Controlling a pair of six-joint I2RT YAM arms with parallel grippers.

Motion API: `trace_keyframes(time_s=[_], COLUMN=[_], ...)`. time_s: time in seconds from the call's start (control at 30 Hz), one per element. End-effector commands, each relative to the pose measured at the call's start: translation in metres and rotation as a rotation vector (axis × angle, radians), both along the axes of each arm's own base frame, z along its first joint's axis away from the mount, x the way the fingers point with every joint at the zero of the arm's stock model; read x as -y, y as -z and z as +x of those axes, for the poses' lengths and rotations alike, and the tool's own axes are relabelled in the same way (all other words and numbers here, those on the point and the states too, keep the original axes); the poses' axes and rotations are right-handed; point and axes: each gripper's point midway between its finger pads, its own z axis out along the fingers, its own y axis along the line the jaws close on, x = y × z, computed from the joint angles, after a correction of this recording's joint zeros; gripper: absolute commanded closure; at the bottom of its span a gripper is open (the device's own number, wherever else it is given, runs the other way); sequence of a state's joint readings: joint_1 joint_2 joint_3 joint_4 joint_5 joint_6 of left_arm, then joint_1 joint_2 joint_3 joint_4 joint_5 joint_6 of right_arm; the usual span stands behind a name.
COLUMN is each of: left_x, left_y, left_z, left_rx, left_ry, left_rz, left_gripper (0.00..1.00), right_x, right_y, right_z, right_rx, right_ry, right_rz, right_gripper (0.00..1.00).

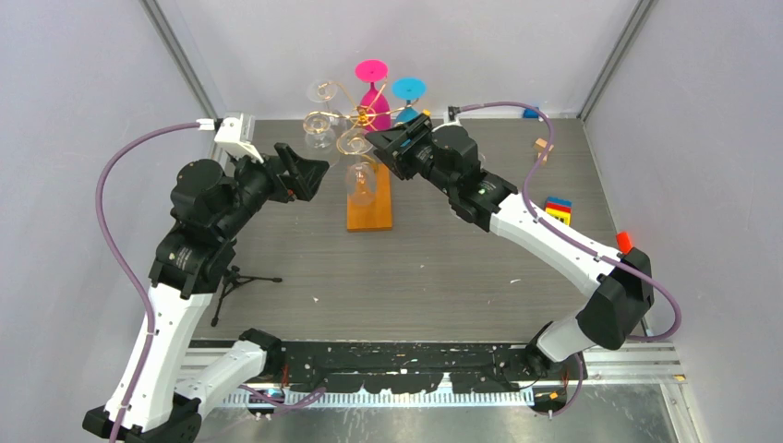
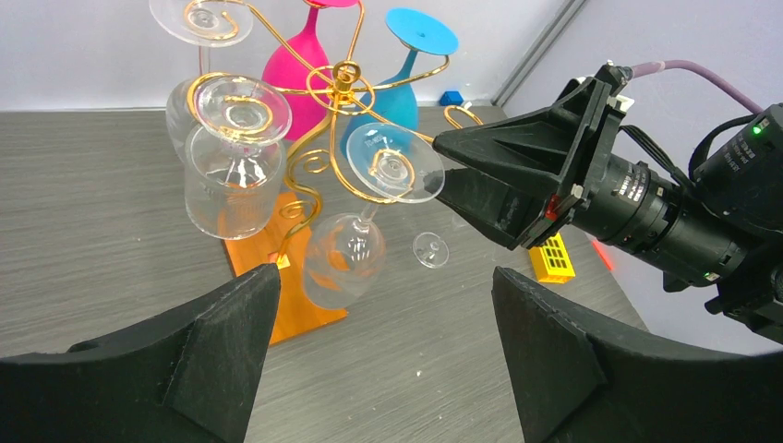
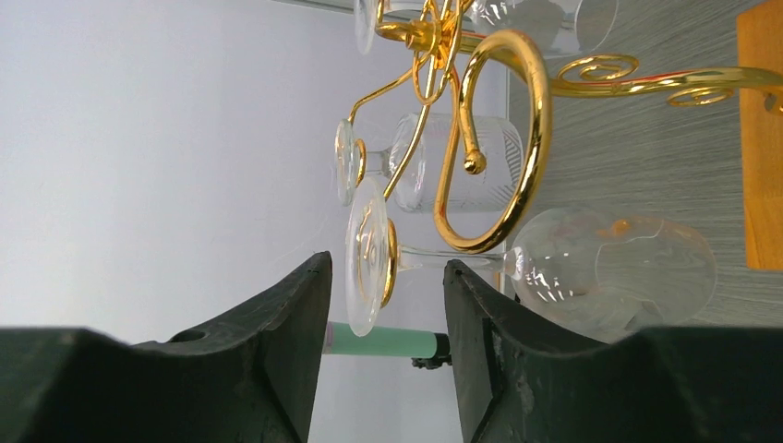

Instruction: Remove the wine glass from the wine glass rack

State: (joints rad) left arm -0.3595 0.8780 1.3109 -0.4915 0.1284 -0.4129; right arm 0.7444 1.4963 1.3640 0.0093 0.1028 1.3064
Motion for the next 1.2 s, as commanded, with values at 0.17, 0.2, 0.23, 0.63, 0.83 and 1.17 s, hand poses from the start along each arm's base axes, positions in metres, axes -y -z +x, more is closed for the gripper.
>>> trace_keyframes(time_s=[0.17, 0.2, 0.23, 0.63, 0.83, 1.17], left_x=[0.001, 0.000, 0.000, 0.000, 0.000, -0.003], left_y=[0.001, 0.001, 0.001, 0.002, 0.002, 0.001], left_z=[-0.002, -0.002, -0.002, -0.002, -0.002, -0.001], left_rx=[0.004, 0.003, 0.004, 0.003, 0.004, 0.009], left_ry=[0.011, 0.011, 0.011, 0.009, 0.008, -0.006], left_rz=[0.001, 0.001, 0.001, 0.003, 0.003, 0.008], left_gripper=[0.13, 0.13, 0.12, 0.13, 0.13, 0.12], right_x=[-0.008, -0.009, -0.010, -0.016, -0.012, -0.010], right_y=[-0.036, -0.037, -0.036, -0.022, -0.030, -0.054], right_z=[-0.001, 0.000, 0.000, 0.002, -0.001, -0.015], right_rx=[0.057, 0.059, 0.057, 0.025, 0.069, 0.125], right_ry=[-0.028, -0.031, -0.034, -0.059, -0.043, -0.069], right_rz=[0.050, 0.047, 0.042, -0.048, -0.104, -0.094], right_gripper=[0.59, 0.59, 0.59, 0.82, 0.99, 1.00])
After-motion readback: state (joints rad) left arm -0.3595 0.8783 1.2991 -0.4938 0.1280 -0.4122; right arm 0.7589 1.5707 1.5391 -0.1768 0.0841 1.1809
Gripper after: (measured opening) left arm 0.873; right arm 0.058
